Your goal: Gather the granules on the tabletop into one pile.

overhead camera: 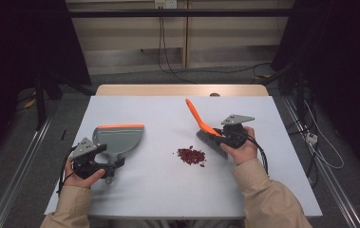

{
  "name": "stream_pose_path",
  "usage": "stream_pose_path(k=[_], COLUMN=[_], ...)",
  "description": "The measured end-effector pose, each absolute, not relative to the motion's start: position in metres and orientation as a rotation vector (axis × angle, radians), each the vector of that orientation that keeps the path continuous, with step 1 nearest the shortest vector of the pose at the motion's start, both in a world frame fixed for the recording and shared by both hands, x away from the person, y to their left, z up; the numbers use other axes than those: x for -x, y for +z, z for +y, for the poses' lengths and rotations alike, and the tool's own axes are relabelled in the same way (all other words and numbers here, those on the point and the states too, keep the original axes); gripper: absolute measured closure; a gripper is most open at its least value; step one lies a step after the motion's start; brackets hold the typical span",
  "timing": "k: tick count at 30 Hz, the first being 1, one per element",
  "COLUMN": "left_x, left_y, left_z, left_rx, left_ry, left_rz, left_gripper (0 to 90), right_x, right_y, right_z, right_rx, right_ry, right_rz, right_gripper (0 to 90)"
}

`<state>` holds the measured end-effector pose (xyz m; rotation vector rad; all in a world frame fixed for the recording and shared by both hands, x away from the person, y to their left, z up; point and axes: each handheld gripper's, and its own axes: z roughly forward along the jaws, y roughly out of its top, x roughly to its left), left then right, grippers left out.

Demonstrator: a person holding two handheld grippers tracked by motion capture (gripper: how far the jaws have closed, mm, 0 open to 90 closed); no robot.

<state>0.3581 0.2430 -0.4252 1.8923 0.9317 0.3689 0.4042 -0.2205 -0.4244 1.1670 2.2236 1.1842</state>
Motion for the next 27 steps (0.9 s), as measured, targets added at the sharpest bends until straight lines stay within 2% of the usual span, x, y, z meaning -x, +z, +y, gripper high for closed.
stream_pose_path(k=[7, 16, 27], left_x=[-0.357, -0.356, -0.353], left_y=[-0.426, -0.427, -0.429], left_z=[0.245, 0.249, 0.249], left_rx=[-1.901, -1.899, -1.929], left_ry=[0.357, 0.358, 0.375], left_rz=[0.949, 0.980, 1.011], left_gripper=[6.3, 6.5, 7.0], right_x=[-0.414, -0.400, -0.393], right_y=[-0.430, -0.424, -0.413], right_z=[-0.203, -0.198, -0.209], right_rx=[-1.008, -0.815, -0.856], right_ry=[1.236, 1.246, 1.358], right_rz=[2.275, 2.400, 2.311], right_gripper=[71.4, 71.4, 71.3])
